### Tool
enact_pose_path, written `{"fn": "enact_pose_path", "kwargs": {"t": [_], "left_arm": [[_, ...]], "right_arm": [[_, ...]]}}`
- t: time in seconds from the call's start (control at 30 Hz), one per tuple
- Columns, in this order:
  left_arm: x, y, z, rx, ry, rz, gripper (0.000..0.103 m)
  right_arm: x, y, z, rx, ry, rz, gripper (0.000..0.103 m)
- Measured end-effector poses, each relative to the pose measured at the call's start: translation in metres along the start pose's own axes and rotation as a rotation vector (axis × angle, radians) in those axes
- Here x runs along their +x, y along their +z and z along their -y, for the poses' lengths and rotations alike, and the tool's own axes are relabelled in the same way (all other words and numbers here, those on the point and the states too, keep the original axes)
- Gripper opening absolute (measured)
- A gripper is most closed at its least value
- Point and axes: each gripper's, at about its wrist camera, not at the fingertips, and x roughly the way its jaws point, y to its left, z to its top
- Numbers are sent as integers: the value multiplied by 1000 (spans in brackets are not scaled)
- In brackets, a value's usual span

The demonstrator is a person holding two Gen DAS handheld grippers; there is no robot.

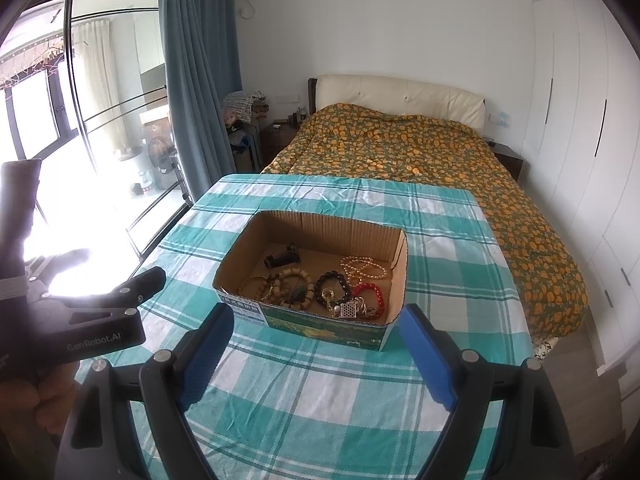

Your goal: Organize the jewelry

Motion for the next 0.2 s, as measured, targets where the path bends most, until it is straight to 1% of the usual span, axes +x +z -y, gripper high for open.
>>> {"fn": "enact_pose_path", "kwargs": {"t": [0.1,0.2], "left_arm": [[-1,-2,2,13,19,26,103],[2,-5,1,20,14,19,103]], "right_arm": [[1,-1,2,5,-2,-3,87],[5,-3,3,11,-3,-14,87]]}}
